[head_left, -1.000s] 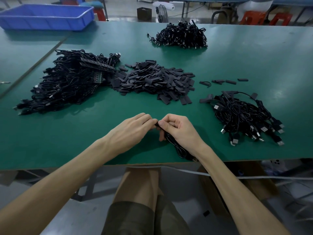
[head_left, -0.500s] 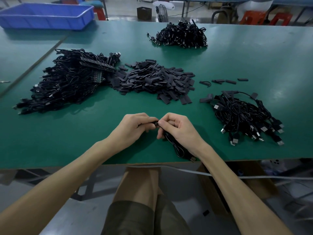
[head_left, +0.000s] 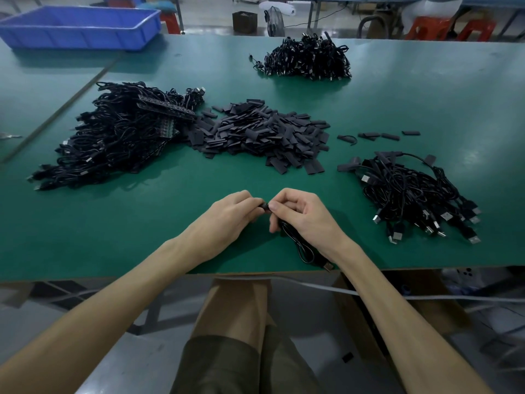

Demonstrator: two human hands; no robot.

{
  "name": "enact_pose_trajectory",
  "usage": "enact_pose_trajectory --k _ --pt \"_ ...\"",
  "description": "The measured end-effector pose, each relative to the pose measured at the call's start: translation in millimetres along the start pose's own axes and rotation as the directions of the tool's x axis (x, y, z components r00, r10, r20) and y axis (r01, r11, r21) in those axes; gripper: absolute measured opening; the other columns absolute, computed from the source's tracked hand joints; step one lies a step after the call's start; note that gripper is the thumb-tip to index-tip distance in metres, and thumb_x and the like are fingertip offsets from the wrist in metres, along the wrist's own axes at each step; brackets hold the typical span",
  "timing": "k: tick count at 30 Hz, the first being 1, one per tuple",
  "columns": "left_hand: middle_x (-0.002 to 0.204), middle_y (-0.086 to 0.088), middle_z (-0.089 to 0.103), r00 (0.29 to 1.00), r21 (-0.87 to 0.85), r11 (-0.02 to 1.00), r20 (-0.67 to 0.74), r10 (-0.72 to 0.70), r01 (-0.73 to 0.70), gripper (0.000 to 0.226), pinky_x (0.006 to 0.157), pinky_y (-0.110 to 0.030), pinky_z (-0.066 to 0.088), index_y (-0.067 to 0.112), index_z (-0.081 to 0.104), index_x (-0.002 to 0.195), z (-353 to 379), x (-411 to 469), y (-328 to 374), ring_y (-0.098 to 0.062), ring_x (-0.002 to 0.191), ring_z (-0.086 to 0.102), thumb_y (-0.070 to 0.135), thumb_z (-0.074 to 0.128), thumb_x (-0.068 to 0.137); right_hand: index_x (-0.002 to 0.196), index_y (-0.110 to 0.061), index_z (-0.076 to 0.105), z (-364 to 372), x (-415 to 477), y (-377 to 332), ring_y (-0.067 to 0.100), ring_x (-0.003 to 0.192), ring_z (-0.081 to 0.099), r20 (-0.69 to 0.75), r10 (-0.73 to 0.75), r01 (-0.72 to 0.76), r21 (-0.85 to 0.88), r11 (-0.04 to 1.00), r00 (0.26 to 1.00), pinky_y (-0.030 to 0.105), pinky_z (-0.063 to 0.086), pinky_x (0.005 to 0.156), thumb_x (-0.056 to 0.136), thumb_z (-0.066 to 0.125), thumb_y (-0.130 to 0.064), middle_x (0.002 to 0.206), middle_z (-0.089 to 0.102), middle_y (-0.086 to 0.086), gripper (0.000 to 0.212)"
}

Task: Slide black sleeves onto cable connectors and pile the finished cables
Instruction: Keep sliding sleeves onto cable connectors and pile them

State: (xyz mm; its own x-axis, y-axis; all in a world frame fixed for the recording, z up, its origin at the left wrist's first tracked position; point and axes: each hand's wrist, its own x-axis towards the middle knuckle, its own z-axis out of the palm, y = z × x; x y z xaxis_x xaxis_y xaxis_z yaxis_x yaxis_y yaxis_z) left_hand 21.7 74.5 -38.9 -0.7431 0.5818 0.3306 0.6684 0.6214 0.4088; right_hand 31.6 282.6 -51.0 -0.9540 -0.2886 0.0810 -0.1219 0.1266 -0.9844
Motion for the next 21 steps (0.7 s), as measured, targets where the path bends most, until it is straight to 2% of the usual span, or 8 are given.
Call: enact_pose_trajectory --k 4,12,21 --pt "0.090 -0.013 0.058 0.999 0.071 0.997 -0.017 0.035 -0.034 0.024 0.074 -0.035 0.044 -0.004 0.066 0.116 0.7 -1.5 4.8 -0.027 0.080 0.056 0.014 0.055 0.103 0.092 -0.007 0.068 -0.2 -0.9 0.8 0.019 0.072 0.067 0.003 0.001 -0.001 -0.017 1.000 1.000 0.027 0.054 0.078 0.104 0.060 -0.013 0.073 0.074 0.009 0.016" --pt "0.088 -0.013 0.059 0.996 0.144 0.987 -0.044 0.073 -0.066 0.025 0.077 -0.032 0.044 -0.004 0.066 0.113 1.9 -2.5 9.3 -0.029 0.079 0.058 0.015 0.053 0.103 0.093 -0.005 0.067 0.7 -2.6 1.7 0.017 0.071 0.067 -0.021 0.003 -0.003 -0.037 0.999 1.000 0.027 0.053 0.078 0.104 0.059 -0.014 0.071 0.073 0.006 0.016" --pt "0.089 -0.015 0.060 0.997 0.158 0.986 -0.034 0.067 -0.060 0.024 0.078 -0.036 0.045 -0.005 0.066 0.113 1.4 -1.8 10.8 -0.032 0.081 0.059 0.013 0.053 0.104 0.091 -0.004 0.066 2.7 -3.4 0.2 0.014 0.068 0.065 -0.056 -0.005 0.002 -0.060 0.998 0.998 0.023 0.051 0.075 0.104 0.059 -0.014 0.068 0.072 0.005 0.018"
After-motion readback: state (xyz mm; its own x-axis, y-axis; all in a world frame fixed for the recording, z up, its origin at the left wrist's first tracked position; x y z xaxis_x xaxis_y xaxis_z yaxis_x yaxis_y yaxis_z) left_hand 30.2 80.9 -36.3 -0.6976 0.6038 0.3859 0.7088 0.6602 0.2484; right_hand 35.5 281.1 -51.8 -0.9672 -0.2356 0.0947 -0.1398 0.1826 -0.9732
